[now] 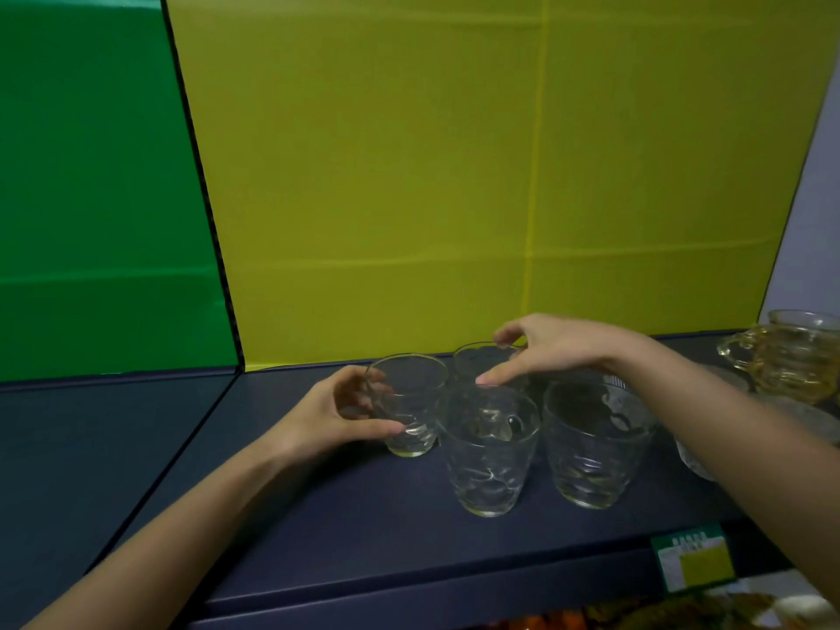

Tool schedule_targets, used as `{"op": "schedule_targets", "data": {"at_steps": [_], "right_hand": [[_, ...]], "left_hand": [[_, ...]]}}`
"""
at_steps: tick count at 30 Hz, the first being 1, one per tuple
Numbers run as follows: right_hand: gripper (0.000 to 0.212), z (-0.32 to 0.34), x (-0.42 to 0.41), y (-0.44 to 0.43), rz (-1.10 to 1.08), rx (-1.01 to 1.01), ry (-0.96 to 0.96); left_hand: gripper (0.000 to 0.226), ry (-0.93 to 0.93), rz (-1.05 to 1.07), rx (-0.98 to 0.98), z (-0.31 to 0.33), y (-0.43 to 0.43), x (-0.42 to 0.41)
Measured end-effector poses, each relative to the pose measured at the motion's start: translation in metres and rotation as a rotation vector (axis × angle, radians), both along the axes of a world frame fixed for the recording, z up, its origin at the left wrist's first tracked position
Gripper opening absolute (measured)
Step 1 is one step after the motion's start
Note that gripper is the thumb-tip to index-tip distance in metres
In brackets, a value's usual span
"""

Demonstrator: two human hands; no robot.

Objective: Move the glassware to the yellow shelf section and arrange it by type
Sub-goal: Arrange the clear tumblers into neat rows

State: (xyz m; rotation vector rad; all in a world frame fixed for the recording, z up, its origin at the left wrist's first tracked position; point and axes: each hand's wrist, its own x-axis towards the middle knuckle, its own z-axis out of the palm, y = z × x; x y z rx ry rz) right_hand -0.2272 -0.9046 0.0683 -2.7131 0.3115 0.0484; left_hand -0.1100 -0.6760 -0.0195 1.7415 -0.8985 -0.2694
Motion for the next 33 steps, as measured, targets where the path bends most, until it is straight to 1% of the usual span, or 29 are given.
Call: {"op": "schedule_targets", "data": {"at_steps": [4, 6, 10, 14, 17, 19, 20, 21, 22, 23, 24, 25, 26, 28, 31, 33], "right_hand": [[0.085, 0.002, 0.015, 0.014, 0.033, -0.004, 0.013], [0.084, 0.002, 0.022, 0.020, 0.048, -0.020, 0.014], [0.085, 0.000, 0.032, 0.030, 0.086, -0.024, 0.012], [0.084, -0.001, 0.038, 0.036, 0.126, -0.028, 0.006], [0.083, 0.000, 0.036, 0.038, 0.152, -0.048, 0.005], [0.083, 0.006, 0.028, 0.035, 0.164, -0.086, 0.003], [0.084, 0.010, 0.021, 0.030, 0.163, -0.111, -0.012], [0.085, 0.015, 0.012, 0.025, 0.158, -0.130, -0.038], [0.087, 0.020, 0.002, 0.019, 0.149, -0.138, -0.069], [0.090, 0.024, -0.009, 0.012, 0.136, -0.134, -0.099], [0.091, 0.026, -0.021, 0.005, 0.123, -0.125, -0.122], [0.090, 0.027, -0.032, -0.001, 0.113, -0.113, -0.137], [0.089, 0.025, -0.042, -0.007, 0.106, -0.103, -0.146], [0.091, 0.018, -0.058, -0.016, 0.102, -0.097, -0.134], [0.095, 0.003, -0.075, -0.023, 0.097, -0.063, -0.105], [0.103, -0.006, -0.081, -0.024, 0.080, -0.036, -0.116]], "left_hand": [[0.110, 0.016, -0.004, -0.015, 0.007, 0.004, 0.002], [0.116, 0.014, 0.022, -0.024, 0.007, 0.004, 0.002], [0.113, 0.023, 0.076, -0.048, 0.009, 0.018, 0.010], [0.115, 0.026, 0.110, -0.072, 0.009, 0.033, 0.022], [0.114, 0.047, 0.108, -0.045, 0.012, 0.039, 0.019], [0.124, 0.002, 0.168, -0.015, 0.016, 0.040, 0.011], [0.126, -0.066, 0.247, -0.008, 0.019, 0.040, 0.004], [0.119, -0.164, 0.333, -0.020, 0.021, 0.040, -0.006], [0.105, -0.280, 0.392, -0.056, 0.024, 0.038, -0.019], [0.089, -0.386, 0.406, -0.096, 0.026, 0.035, -0.035], [0.076, -0.453, 0.380, -0.125, 0.026, 0.031, -0.051], [0.069, -0.477, 0.332, -0.127, 0.026, 0.025, -0.067], [0.066, -0.474, 0.278, -0.109, 0.023, 0.019, -0.083], [0.072, -0.440, 0.196, -0.061, 0.013, 0.006, -0.104], [0.087, -0.383, 0.190, -0.035, -0.001, -0.016, -0.114], [0.095, -0.339, 0.225, -0.032, -0.008, -0.027, -0.111]]}}
